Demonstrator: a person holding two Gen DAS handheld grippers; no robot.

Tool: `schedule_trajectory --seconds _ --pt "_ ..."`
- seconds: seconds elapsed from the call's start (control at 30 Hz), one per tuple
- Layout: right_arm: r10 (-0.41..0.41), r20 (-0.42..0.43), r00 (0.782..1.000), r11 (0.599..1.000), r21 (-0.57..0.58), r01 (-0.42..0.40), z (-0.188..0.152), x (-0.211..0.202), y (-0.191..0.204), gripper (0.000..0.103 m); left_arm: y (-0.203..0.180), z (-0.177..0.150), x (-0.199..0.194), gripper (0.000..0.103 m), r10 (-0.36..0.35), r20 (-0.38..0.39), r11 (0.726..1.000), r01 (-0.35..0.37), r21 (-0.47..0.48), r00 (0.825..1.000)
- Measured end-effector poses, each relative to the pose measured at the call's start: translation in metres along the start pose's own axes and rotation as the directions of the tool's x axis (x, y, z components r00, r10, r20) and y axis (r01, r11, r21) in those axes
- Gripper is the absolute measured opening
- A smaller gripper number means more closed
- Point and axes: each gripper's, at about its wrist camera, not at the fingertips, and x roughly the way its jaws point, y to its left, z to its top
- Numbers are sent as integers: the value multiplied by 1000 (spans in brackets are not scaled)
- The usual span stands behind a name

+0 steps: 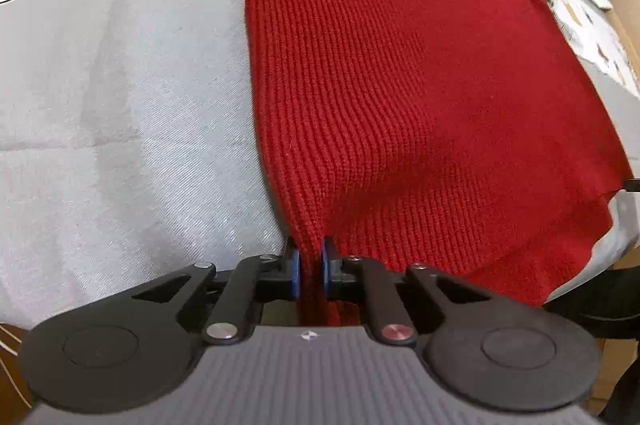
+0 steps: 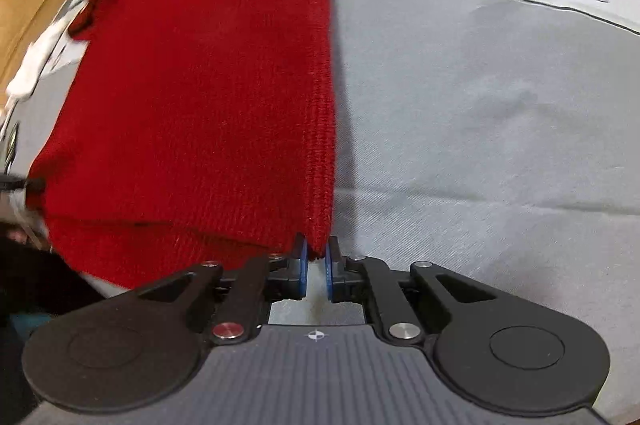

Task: Fold small clothes

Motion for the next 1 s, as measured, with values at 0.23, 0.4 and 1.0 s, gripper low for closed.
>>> schedule_trajectory --seconds 0.23,0.4,1.0 --pt "-36 -7 999 999 -7 36 6 -3 5 10 -1 0 -2 22 13 4 1000 -13 2 1000" --pt "-108 114 988 994 33 105 14 -16 4 19 -1 6 -24 32 -1 153 1000 4 -22 988" --pt "-117 126 985 987 -96 130 29 -1 38 45 -38 3 11 37 118 46 982 -123 144 992"
